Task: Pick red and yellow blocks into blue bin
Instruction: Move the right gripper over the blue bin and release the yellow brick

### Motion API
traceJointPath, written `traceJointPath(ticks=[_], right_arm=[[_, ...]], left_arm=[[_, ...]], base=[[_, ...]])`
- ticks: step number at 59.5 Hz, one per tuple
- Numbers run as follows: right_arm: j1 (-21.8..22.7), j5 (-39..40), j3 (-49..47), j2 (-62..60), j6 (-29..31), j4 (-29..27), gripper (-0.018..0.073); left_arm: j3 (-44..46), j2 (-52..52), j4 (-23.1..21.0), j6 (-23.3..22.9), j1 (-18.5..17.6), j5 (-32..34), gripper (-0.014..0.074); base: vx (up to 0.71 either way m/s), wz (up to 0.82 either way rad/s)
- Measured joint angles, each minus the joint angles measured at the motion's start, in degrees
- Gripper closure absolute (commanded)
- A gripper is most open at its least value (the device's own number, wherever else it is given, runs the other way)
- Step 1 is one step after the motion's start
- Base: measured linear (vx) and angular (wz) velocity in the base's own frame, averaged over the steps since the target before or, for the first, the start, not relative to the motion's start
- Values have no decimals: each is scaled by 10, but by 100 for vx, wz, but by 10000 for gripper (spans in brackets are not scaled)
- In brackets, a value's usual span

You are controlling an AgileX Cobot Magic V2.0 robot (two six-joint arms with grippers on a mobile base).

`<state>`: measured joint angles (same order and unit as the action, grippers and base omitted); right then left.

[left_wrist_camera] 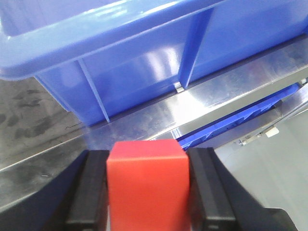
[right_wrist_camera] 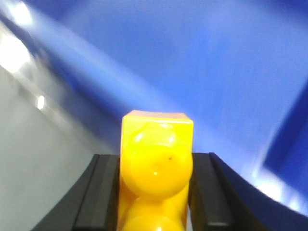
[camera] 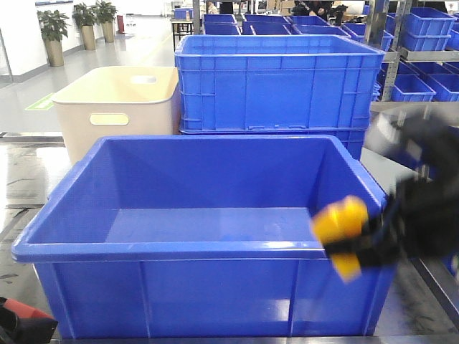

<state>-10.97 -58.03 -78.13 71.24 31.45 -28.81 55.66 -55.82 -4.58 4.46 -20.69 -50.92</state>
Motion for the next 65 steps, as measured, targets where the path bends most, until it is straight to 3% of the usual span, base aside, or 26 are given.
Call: traceJointPath(ticks=[13,26,44,50,65], right_arm=[[0,92,-93,63,23,-15,315],[0,146,-113,167,24,-15,283],[0,166,-113,265,25,-15,-23],[0,173,-113,270,24,-15,-74],[0,160,-113,221,25,-17,-34]], left_arm=[[0,0,0,0,0,0,362],[0,0,0,0,0,0,362],[0,0,0,0,0,0,362],[0,0,0,0,0,0,362],[0,0,0,0,0,0,362]], base=[[0,0],[0,0],[0,0],[0,0],[0,0]])
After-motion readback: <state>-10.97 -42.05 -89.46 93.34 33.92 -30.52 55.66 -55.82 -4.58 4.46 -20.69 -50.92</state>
